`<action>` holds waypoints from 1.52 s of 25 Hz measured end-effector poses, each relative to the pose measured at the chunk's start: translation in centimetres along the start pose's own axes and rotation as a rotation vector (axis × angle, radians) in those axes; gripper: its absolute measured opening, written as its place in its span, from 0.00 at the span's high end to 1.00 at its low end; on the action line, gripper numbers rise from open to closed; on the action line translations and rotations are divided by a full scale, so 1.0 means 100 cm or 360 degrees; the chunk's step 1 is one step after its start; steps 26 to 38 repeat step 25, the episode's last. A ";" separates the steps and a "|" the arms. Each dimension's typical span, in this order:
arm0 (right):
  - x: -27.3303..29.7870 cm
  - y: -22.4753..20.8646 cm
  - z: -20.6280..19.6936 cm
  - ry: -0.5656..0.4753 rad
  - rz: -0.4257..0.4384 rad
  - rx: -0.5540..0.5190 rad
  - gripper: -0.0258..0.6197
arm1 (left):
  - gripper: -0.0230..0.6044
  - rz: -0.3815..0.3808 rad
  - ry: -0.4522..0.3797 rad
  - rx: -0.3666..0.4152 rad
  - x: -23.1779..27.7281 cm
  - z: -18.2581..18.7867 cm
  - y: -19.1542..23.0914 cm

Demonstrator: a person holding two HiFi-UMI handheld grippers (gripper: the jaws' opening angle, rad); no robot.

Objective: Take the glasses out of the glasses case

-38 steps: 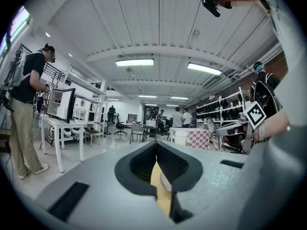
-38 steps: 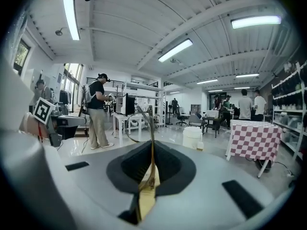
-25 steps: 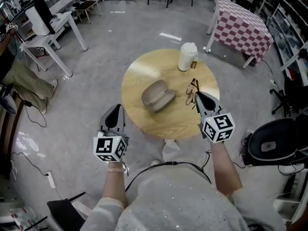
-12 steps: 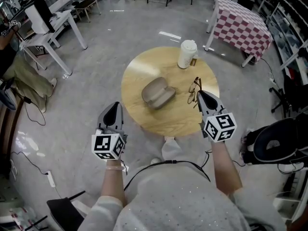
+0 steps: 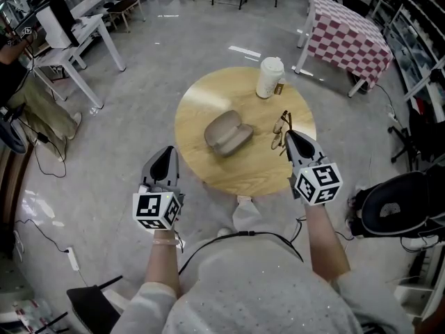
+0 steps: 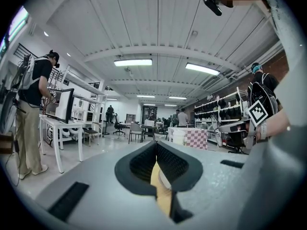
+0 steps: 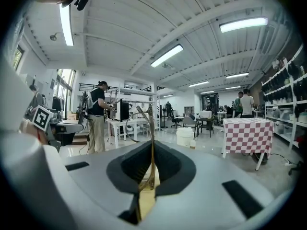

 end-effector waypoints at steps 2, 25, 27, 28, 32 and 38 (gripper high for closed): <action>-0.001 0.000 0.000 -0.0004 0.0003 -0.0002 0.93 | 0.96 0.0001 -0.0002 0.0000 -0.001 0.000 0.000; -0.008 0.008 -0.009 0.0001 0.0021 0.0033 0.93 | 0.96 0.0027 0.0018 -0.0010 -0.016 -0.008 -0.005; -0.008 0.008 -0.009 0.0001 0.0021 0.0033 0.93 | 0.96 0.0027 0.0018 -0.0010 -0.016 -0.008 -0.005; -0.008 0.008 -0.009 0.0001 0.0021 0.0033 0.93 | 0.96 0.0027 0.0018 -0.0010 -0.016 -0.008 -0.005; -0.008 0.008 -0.009 0.0001 0.0021 0.0033 0.93 | 0.96 0.0027 0.0018 -0.0010 -0.016 -0.008 -0.005; -0.008 0.008 -0.009 0.0001 0.0021 0.0033 0.93 | 0.96 0.0027 0.0018 -0.0010 -0.016 -0.008 -0.005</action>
Point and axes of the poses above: the fingertips, and each gripper's own axes: x forward along the fingers, y to its left, z out of its top, the point moved 8 cm from there along -x, backward along the fingers, and after that the axes turned 14 degrees about -z, right-handed, at the moved point
